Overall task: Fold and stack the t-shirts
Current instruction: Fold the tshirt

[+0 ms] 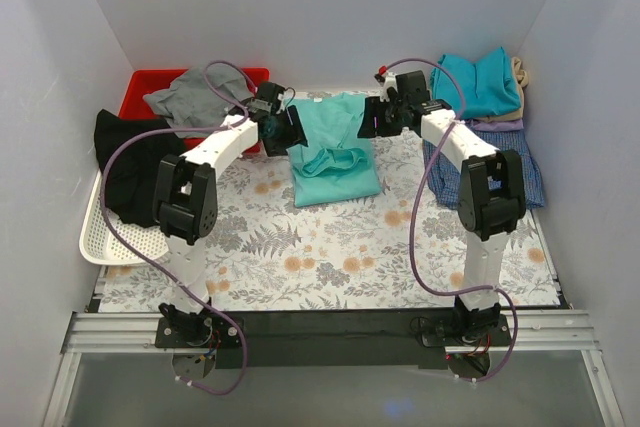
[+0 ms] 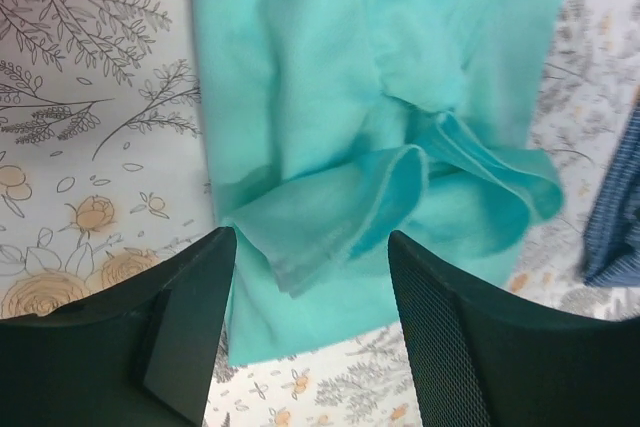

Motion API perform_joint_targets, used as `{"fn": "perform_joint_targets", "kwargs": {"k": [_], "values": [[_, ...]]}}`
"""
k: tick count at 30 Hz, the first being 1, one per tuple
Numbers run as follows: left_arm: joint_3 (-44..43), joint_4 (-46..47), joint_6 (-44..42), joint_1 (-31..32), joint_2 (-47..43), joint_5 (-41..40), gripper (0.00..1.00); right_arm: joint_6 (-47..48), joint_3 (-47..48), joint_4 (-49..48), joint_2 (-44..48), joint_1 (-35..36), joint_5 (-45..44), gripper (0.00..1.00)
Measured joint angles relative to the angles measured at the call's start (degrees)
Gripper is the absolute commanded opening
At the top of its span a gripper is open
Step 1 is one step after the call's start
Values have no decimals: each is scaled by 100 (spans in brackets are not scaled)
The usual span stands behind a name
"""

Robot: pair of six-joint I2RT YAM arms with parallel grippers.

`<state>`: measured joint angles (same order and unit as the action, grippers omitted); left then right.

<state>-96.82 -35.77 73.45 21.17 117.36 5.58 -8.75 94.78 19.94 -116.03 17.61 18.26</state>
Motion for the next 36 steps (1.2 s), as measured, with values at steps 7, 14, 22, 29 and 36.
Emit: {"fn": "perform_joint_targets", "kwargs": {"k": [7,14,22,29,36], "values": [[142,356,-17,-13,-708,1401,61,-4,-702,-57,767,85,621,59],[1390,647,17,337,-820,2277,62,-4,-1600,50,1099,492,894,59],[1869,758,52,444,-688,2229,62,7,-1650,98,887,560,931,59],[1163,841,46,433,-72,1965,61,63,-769,111,42,527,809,59],[562,881,-35,398,463,1589,61,122,46,149,-542,428,721,59]]}}
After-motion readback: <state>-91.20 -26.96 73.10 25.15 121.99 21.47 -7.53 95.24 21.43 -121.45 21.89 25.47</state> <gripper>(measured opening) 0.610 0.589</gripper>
